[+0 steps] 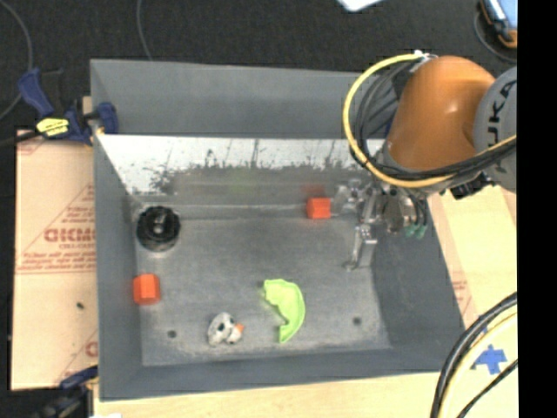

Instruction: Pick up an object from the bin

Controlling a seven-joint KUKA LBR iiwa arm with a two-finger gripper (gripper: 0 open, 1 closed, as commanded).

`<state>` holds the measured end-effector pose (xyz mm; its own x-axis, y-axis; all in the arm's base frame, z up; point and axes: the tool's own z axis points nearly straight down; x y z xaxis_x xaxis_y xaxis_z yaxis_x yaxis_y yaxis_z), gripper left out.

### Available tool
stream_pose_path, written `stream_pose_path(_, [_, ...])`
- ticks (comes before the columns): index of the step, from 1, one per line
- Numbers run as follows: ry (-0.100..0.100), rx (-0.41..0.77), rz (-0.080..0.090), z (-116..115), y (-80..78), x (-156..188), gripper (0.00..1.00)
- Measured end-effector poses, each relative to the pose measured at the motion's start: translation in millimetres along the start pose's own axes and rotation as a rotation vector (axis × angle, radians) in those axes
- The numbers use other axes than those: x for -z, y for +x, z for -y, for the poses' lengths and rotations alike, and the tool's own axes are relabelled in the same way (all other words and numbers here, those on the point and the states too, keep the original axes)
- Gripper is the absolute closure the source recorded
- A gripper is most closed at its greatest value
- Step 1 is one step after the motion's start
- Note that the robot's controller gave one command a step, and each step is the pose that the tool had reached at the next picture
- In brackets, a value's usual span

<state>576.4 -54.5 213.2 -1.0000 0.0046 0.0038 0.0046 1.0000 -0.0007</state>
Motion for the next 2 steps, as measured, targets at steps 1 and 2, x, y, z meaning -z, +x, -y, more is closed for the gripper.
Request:
stream_pose_path(1, [0.001,0.002,0.008,0.0,-1.4,4.9,0.0])
stream_pose_path(2, [-0.001,0.005,0.0,-33.6,-11.3,-113.9,1.0])
